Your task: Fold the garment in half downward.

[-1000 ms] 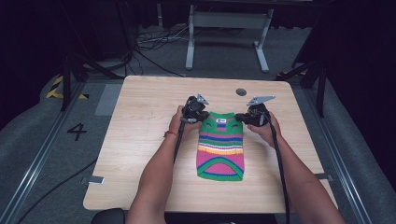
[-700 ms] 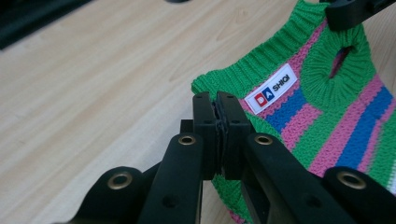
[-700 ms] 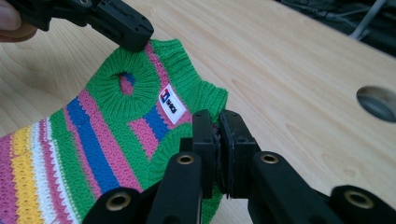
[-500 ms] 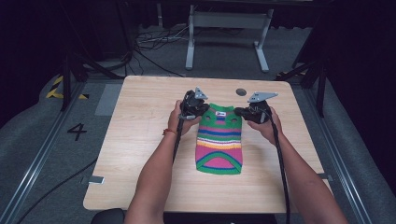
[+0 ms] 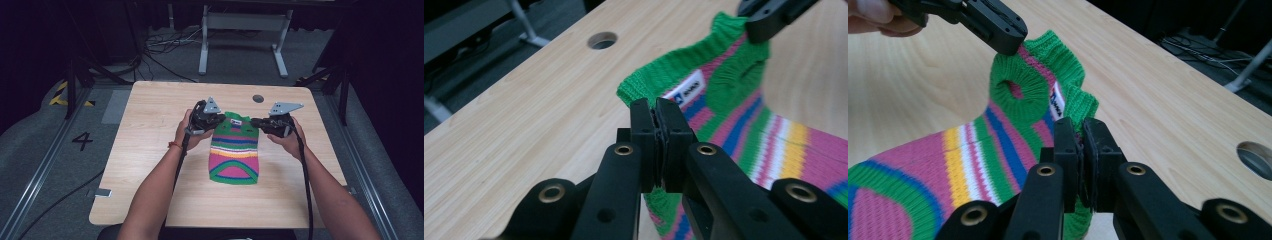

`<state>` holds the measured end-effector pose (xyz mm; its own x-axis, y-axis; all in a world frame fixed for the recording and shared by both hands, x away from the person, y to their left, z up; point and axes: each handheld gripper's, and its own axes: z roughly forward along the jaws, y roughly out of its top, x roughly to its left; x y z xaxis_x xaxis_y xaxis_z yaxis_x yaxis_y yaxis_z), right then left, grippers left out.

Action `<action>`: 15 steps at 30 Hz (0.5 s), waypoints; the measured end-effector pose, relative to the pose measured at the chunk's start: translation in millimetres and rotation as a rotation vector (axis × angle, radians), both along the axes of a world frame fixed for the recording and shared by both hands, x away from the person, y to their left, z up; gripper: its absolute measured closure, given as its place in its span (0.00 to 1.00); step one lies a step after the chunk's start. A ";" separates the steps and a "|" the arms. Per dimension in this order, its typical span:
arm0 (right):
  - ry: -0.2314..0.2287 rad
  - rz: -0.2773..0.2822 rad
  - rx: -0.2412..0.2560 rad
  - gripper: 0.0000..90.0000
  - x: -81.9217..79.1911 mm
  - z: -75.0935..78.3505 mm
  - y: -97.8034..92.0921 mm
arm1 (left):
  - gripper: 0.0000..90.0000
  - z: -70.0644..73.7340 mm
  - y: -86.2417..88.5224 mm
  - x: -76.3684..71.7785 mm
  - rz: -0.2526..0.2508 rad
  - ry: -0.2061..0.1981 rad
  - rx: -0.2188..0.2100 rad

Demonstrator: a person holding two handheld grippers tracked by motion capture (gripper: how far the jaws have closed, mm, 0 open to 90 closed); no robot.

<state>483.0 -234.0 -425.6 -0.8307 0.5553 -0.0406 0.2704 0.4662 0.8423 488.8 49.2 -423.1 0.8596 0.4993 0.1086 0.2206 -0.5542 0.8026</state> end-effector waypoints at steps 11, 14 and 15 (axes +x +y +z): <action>-0.005 0.107 0.003 0.95 -31.4 2.8 -6.7 | 0.97 4.7 17.0 -31.8 -0.092 -0.016 -0.003; 0.001 0.142 -0.003 0.95 -40.6 1.3 -8.1 | 0.97 2.2 20.2 -38.7 -0.120 -0.003 -0.004; 0.006 0.152 -0.006 0.95 -42.5 0.2 -8.0 | 0.97 -0.9 21.6 -43.0 -0.130 0.002 -0.002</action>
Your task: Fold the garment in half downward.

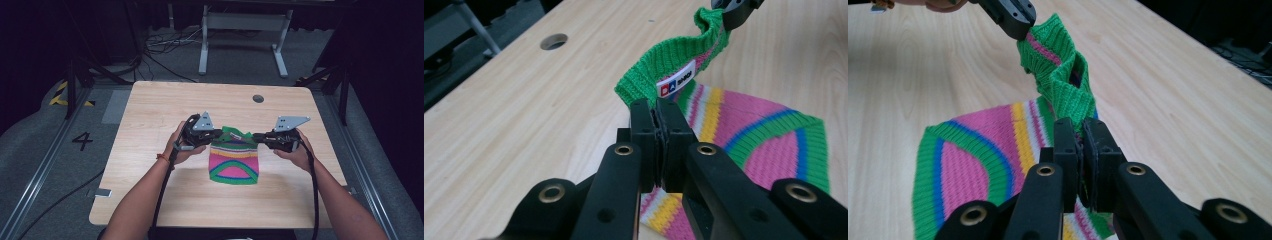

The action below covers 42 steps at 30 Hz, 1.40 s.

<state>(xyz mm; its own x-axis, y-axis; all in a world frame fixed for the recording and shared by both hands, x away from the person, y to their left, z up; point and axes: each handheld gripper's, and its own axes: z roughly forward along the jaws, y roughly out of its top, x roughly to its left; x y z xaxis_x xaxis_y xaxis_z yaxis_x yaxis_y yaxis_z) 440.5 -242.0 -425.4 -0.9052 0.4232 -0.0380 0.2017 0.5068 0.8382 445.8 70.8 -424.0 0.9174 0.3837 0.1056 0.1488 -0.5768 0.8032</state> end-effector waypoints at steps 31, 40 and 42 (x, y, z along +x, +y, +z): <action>0.108 0.119 -0.129 0.95 -68.3 -49.2 5.8 | 0.97 -42.5 -9.3 -65.1 -0.216 0.090 0.249; 0.109 0.096 -0.168 0.93 -78.8 -64.1 7.1 | 0.95 -60.4 -3.3 -66.1 -0.189 0.116 0.228; 0.102 0.088 -0.171 0.92 -78.8 -65.1 6.8 | 0.95 -62.0 -2.5 -65.7 -0.182 0.109 0.215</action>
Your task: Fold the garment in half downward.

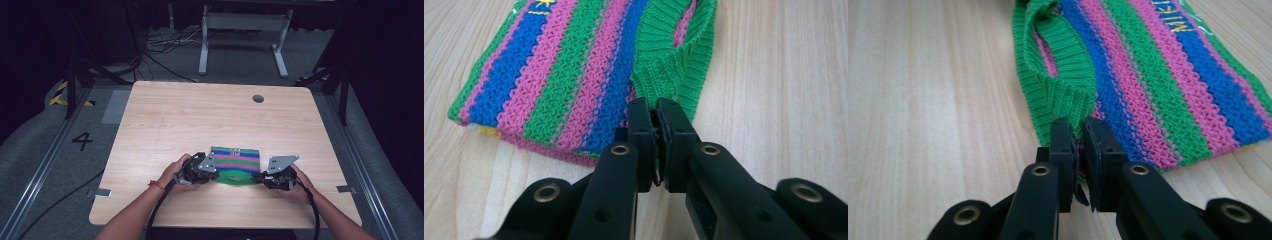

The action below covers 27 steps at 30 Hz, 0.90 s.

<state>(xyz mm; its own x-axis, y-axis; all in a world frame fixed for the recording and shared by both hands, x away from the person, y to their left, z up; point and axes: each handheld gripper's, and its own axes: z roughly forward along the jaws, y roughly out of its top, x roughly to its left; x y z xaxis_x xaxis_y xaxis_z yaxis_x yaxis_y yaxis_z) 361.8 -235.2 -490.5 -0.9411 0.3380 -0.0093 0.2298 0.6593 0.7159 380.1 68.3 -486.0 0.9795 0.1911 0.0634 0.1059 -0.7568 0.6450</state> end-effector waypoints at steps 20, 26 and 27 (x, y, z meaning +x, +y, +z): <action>-0.028 -0.074 0.016 0.90 12.8 -5.1 -9.9 | 0.88 -5.9 1.2 5.7 0.073 0.021 -0.068; -0.023 -0.066 0.012 0.85 7.4 -2.6 -12.3 | 0.78 -3.0 6.6 5.9 0.102 0.026 -0.091; -0.029 -0.070 0.013 0.84 6.8 -2.2 -13.1 | 0.75 -1.9 7.9 5.9 0.105 0.026 -0.097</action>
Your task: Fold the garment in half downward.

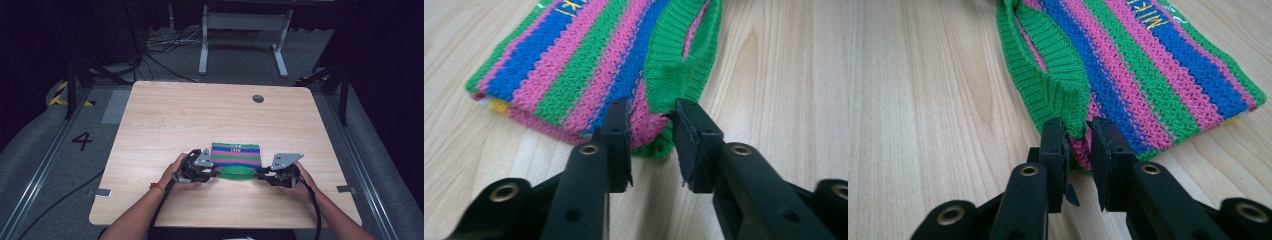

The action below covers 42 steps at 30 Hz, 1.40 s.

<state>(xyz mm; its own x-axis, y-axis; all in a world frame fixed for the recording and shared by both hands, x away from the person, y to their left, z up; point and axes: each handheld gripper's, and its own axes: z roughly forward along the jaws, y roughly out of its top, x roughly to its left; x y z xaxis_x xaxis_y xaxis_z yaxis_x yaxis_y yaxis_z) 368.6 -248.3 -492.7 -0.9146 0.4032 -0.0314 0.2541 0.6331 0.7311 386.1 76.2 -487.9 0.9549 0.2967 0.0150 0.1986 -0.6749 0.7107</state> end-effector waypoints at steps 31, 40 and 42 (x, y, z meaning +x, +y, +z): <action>-0.046 -0.181 -0.067 0.28 -2.3 35.4 -31.6 | 0.28 38.8 41.3 -6.7 0.185 -0.114 0.136; -0.064 -0.235 -0.115 0.25 -15.1 32.7 -53.4 | 0.28 36.4 76.4 -20.6 0.251 -0.129 0.205; -0.065 -0.250 -0.114 0.24 -18.3 32.3 -60.3 | 0.26 34.8 83.6 -23.0 0.263 -0.124 0.215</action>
<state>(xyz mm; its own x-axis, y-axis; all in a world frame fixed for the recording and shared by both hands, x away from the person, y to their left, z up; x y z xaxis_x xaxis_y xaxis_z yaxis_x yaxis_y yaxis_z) 350.3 -308.6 -460.4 -0.7820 0.6063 -0.1446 0.3674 0.6358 0.6788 363.1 159.7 -453.2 0.8334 0.5095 0.2144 0.3066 -0.7488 0.5876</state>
